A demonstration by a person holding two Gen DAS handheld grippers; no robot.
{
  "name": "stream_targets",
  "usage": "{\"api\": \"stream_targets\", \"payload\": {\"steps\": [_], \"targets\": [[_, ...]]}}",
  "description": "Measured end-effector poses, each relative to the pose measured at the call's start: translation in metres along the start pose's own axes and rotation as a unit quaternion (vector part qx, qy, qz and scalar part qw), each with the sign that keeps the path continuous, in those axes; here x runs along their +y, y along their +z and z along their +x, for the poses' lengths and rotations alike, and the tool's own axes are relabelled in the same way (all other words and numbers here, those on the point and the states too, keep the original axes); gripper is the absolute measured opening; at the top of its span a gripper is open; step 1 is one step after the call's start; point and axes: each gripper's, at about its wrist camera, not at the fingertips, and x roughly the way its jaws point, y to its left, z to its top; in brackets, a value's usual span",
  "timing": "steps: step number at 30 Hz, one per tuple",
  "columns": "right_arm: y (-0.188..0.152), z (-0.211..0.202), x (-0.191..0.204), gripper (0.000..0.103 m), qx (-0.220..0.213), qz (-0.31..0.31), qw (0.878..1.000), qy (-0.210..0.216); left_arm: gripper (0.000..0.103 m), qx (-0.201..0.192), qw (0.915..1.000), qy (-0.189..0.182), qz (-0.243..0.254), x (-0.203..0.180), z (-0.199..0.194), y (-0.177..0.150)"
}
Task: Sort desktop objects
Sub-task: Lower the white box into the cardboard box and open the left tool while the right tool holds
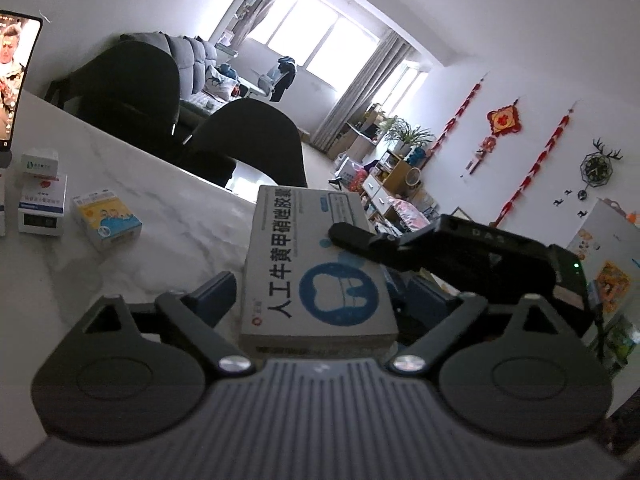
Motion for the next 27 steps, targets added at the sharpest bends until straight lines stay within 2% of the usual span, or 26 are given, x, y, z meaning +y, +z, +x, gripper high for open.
{"api": "stream_targets", "payload": {"steps": [6,14,16,21,27], "targets": [[0.013,-0.010,-0.002,0.033,-0.031,0.001,0.999,-0.011,0.099,-0.005,1.0000,0.003,-0.008,0.007,-0.004,0.001],[0.031,-0.026,-0.009,0.033,-0.089,-0.012,0.995,-0.051,0.100,-0.003,0.9998,0.010,-0.017,0.012,-0.006,0.001],[0.033,-0.026,-0.010,0.033,-0.101,-0.024,0.992,-0.075,0.101,-0.001,0.9997,0.013,-0.019,0.013,-0.005,0.000],[0.030,-0.002,-0.007,0.033,-0.097,-0.068,0.984,-0.131,0.101,0.002,0.9994,0.019,-0.027,0.017,-0.005,0.000],[0.027,0.027,-0.003,0.033,-0.089,-0.122,0.969,-0.198,0.101,0.002,0.9992,0.027,-0.028,0.019,-0.008,0.001]]}}
